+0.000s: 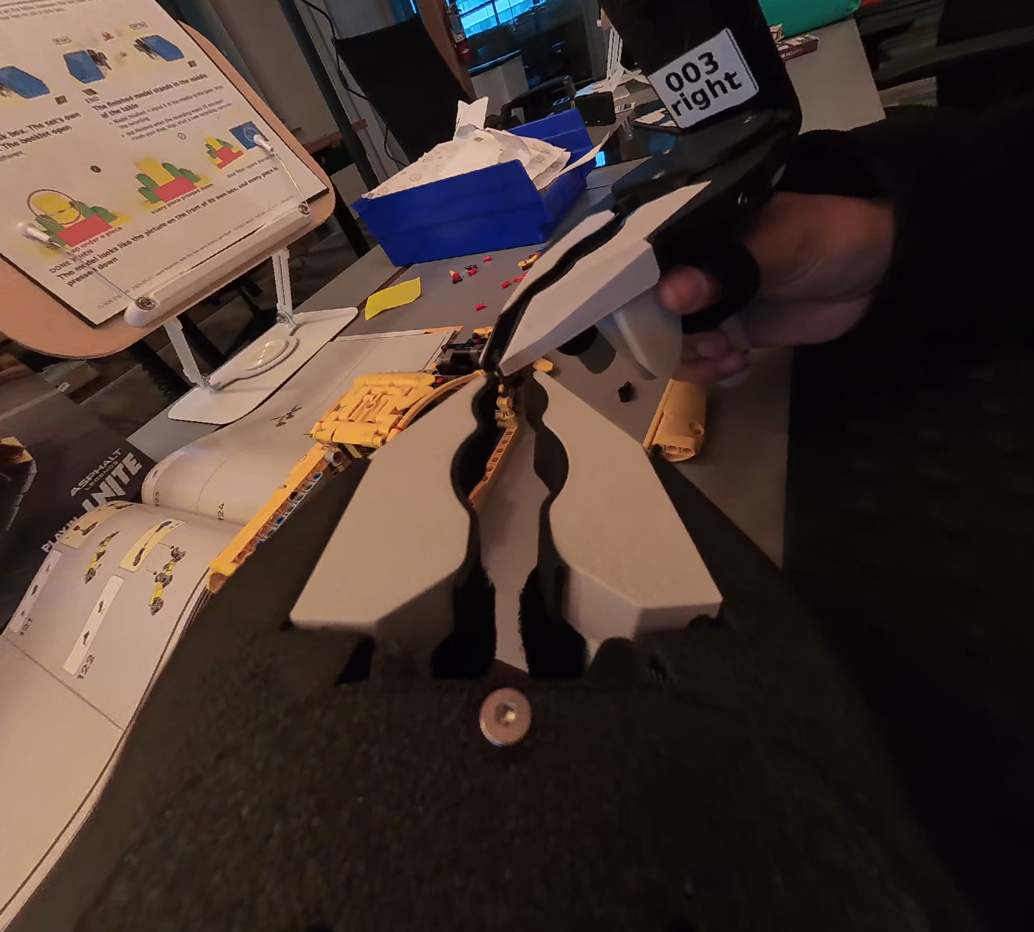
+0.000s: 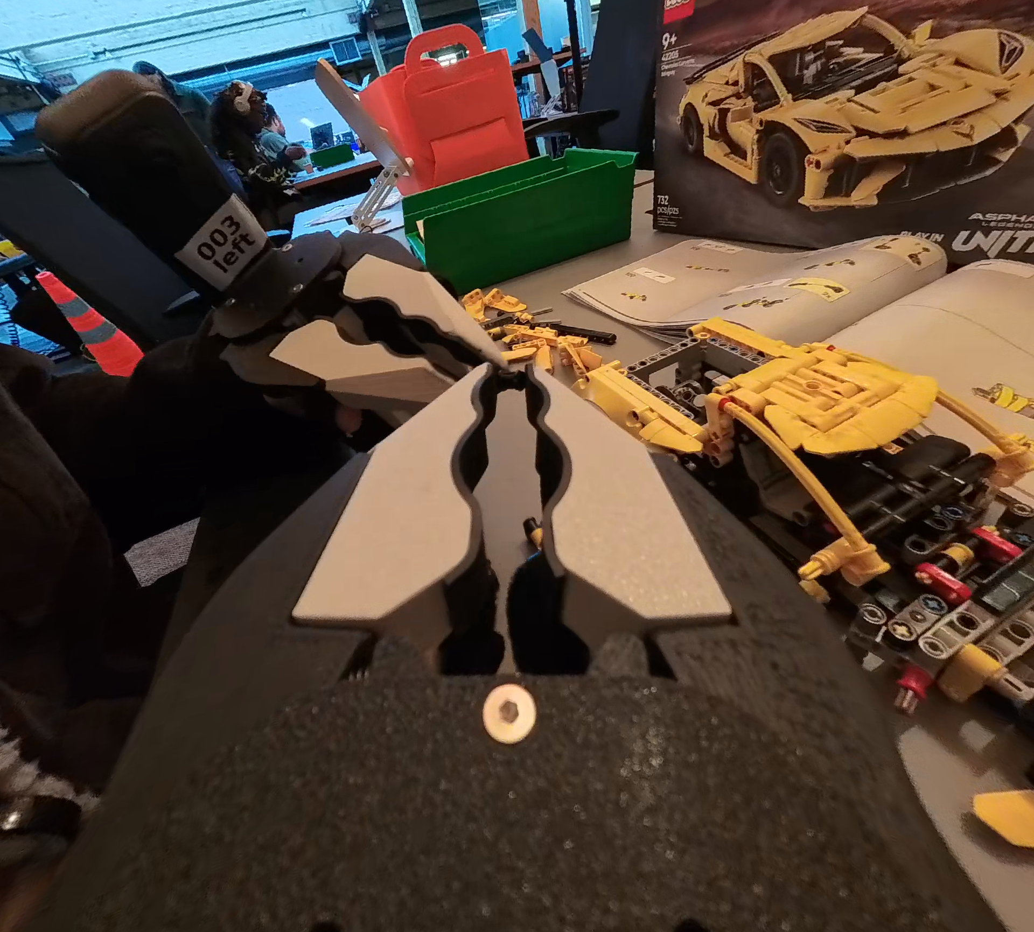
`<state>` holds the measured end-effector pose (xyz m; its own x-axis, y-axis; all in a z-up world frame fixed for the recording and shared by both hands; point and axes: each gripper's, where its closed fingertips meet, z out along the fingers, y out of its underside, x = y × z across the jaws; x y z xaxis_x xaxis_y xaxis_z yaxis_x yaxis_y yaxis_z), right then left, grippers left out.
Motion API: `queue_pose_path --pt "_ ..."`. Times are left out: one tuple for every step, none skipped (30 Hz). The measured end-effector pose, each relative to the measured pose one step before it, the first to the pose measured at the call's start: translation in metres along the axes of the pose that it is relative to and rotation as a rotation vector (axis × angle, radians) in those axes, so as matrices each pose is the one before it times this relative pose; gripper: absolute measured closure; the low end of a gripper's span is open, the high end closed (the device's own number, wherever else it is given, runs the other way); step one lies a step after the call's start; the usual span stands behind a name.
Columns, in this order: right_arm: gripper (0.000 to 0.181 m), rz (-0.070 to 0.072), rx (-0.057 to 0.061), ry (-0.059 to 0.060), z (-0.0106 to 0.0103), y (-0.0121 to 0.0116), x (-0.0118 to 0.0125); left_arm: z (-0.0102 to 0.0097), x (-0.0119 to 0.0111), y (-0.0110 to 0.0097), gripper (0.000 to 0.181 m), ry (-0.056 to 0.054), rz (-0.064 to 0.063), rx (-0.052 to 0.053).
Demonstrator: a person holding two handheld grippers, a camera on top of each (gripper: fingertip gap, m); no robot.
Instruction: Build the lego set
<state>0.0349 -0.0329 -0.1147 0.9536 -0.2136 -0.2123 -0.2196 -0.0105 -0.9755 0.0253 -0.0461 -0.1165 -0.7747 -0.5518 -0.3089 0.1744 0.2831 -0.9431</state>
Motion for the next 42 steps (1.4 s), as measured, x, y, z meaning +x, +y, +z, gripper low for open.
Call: queue_pose_path --pt "0.173 -0.0020 0.0033 0.0015 -0.00007 -0.00035 -0.00008 -0.00005 0.00009 0.00000 0.174 0.0019 -0.0016 0.0000" --pt "0.173 -0.0008 0.0015 -0.0002 0.00011 -0.00011 0.00005 -0.00036 -0.00038 -0.00064 0.174 -0.0002 0.0003 0.0012" --pt "0.173 0.0020 0.0097 -0.0068 0.00003 -0.00130 -0.00073 -0.00071 -0.00019 -0.00131 0.174 -0.0008 0.0018 0.0057" --pt "0.173 0.0037 0.0101 -0.0071 0.00009 -0.00120 -0.00076 -0.00053 -0.00018 -0.00084 0.174 0.0014 -0.0031 0.0052" --pt "0.173 -0.0003 0.0011 -0.0038 0.00007 0.00014 -0.00002 -0.00019 0.00002 0.00020 0.175 0.0055 -0.0076 0.0010" --pt "0.173 -0.0008 0.0026 -0.0043 0.00004 -0.00002 -0.00023 -0.00023 0.00018 -0.00024 0.175 0.0085 -0.0136 0.0034" --pt "0.173 0.0043 0.0077 -0.0082 -0.00027 -0.00079 -0.00081 -0.00053 0.00013 -0.00101 0.174 0.0111 -0.0216 0.0082" --pt "0.172 0.0078 0.0117 -0.0134 -0.00032 -0.00127 -0.00128 -0.00084 -0.00017 -0.00147 0.174 0.0119 -0.0291 0.0099" --pt "0.170 0.0104 0.0139 -0.0169 -0.00100 -0.00196 -0.00138 -0.00105 -0.00088 -0.00131 0.174 0.0125 -0.0380 0.0103" --pt "0.165 0.0180 0.0177 -0.0227 -0.00153 -0.00301 -0.00179 -0.00129 -0.00108 -0.00133 0.174 0.0145 -0.0447 0.0116" --pt "0.159 0.0220 0.0194 -0.0275 -0.00181 -0.00360 -0.00231 -0.00154 -0.00070 -0.00183 0.174 0.0195 -0.0479 0.0143" --pt "0.156 0.0180 0.0172 -0.0246 -0.00247 -0.00370 -0.00155 -0.00140 0.00127 -0.00200 0.174 0.0314 -0.0515 0.0167" --pt "0.157 0.0134 0.0095 -0.0129 -0.00272 -0.00236 0.00058 -0.00113 0.00222 -0.00191 0.174 0.0355 -0.0505 0.0151" --pt "0.158 0.0161 0.0040 -0.0129 -0.00227 -0.00110 0.00085 -0.00109 0.00216 -0.00257 0.174 0.0283 -0.0374 0.0158" --pt "0.159 0.0325 0.0022 -0.0278 -0.00126 0.00003 -0.00094 -0.00090 0.00307 -0.00302 0.174 0.0294 -0.0265 0.0176" --pt "0.158 0.0578 0.0015 -0.0398 -0.00021 0.00048 -0.00202 -0.00060 0.00375 -0.00203 0.174 0.0324 -0.0267 0.0134" --pt "0.157 0.0737 -0.0017 -0.0519 0.00049 0.00115 -0.00349 -0.00017 0.00313 -0.00109 0.174 0.0274 -0.0237 0.0078" --pt "0.158 0.0812 -0.0088 -0.0673 0.00075 0.00205 -0.00589 -0.00019 0.00328 -0.00098 0.174 0.0250 -0.0156 0.0062" --pt "0.158 0.0838 -0.0131 -0.0608 0.00118 0.00188 -0.00593 -0.00012 0.00307 -0.00122 0.174 0.0202 -0.0105 0.0066" --pt "0.158 0.0652 -0.0091 -0.0551 0.00143 0.00130 -0.00584 0.00001 0.00341 -0.00061 0.174 0.0224 -0.0113 0.0043" --pt "0.159 0.0377 -0.0014 -0.0476 0.00140 0.00052 -0.00546 0.00025 0.00409 -0.00013 0.174 0.0298 -0.0181 0.0021" --pt "0.161 0.0177 -0.0080 -0.0151 0.00090 0.00148 -0.00194 0.00031 0.00333 -0.00050 0.174 0.0243 -0.0165 0.0033" --pt "0.162 -0.0084 -0.0079 0.0014 0.00069 0.00162 -0.00057 0.00006 0.00260 -0.00047 0.174 0.0170 -0.0079 0.0028" --pt "0.164 -0.0224 -0.0004 0.0011 0.00053 0.00038 -0.00119 0.00013 0.00156 -0.00011 0.175 0.0108 -0.0051 0.0011" --pt "0.166 -0.0194 -0.0022 -0.0011 0.00026 0.00030 -0.00158 0.00016 0.00070 0.00018 0.175 0.0058 -0.0055 -0.0005" --pt "0.169 -0.0107 -0.0080 -0.0084 0.00041 0.00110 -0.00218 0.00034 0.00112 0.00056 0.175 0.0096 -0.0060 -0.0025" --pt "0.172 -0.0008 -0.0101 0.0022 0.00022 0.00114 -0.00009 0.00053 0.00107 0.00054 0.175 0.0077 -0.0036 -0.0031" --pt "0.174 -0.0014 -0.0015 0.0068 -0.00035 -0.00023 0.00086 0.00046 0.00021 0.00047 0.174 0.0000 0.0017 -0.0026" --pt "0.176 0.0000 -0.0012 0.0034 -0.00049 0.00012 0.00071 0.00042 -0.00003 0.00071 0.174 -0.0022 0.0037 -0.0039" --pt "0.176 0.0079 -0.0052 -0.0024 -0.00027 0.00060 -0.00001 0.00050 0.00005 0.00105 0.174 -0.0014 0.0029 -0.0057" --pt "0.176 0.0113 -0.0021 0.0012 -0.00034 0.00033 0.00044 0.00043 -0.00032 0.00099 0.174 -0.0038 0.0032 -0.0054" --pt "0.176 0.0083 0.0001 0.0030 -0.00031 0.00045 0.00096 0.00016 -0.00091 0.00074 0.174 -0.0082 0.0065 -0.0042" --pt "0.176 0.0147 -0.0014 0.0081 -0.00076 0.00028 0.00189 0.00021 -0.00249 0.00047 0.174 -0.0198 0.0122 -0.0032" --pt "0.176 0.0204 0.0051 0.0166 -0.00144 -0.00082 0.00381 0.00040 -0.00436 0.00037 0.174 -0.0356 0.0222 -0.0030" --pt "0.176 0.0267 0.0128 0.0155 -0.00189 -0.00137 0.00504 0.00054 -0.00528 0.00060 0.173 -0.0459 0.0357 -0.0046" --pt "0.175 0.0407 0.0152 0.0177 -0.00245 -0.00171 0.00627 0.00077 -0.00590 0.00130 0.168 -0.0558 0.0494 -0.0106" --pt "0.176 0.0503 0.0261 0.0115 -0.00313 -0.00357 0.00577 0.00051 -0.00661 0.00182 0.164 -0.0649 0.0635 -0.0181" --pt "0.176 0.0547 0.0308 0.0021 -0.00331 -0.00427 0.00470 0.00044 -0.00535 0.00142 0.163 -0.0649 0.0846 -0.0193" --pt "0.176 0.0564 0.0184 -0.0057 -0.00264 -0.00232 0.00361 0.00055 -0.00202 0.00139 0.163 -0.0535 0.1044 -0.0179" --pt "0.176 0.0530 0.0070 -0.0112 -0.00175 -0.00063 0.00240 0.00115 -0.00008 0.00266 0.164 -0.0451 0.1078 -0.0226" --pt "0.176 0.0432 0.0067 -0.0169 -0.00105 -0.00059 0.00094 0.00198 0.00094 0.00430 0.164 -0.0373 0.0986 -0.0304" --pt "0.176 0.0345 0.0028 -0.0112 -0.00039 0.00016 0.00086 0.00223 0.00204 0.00416 0.164 -0.0235 0.0795 -0.0282"
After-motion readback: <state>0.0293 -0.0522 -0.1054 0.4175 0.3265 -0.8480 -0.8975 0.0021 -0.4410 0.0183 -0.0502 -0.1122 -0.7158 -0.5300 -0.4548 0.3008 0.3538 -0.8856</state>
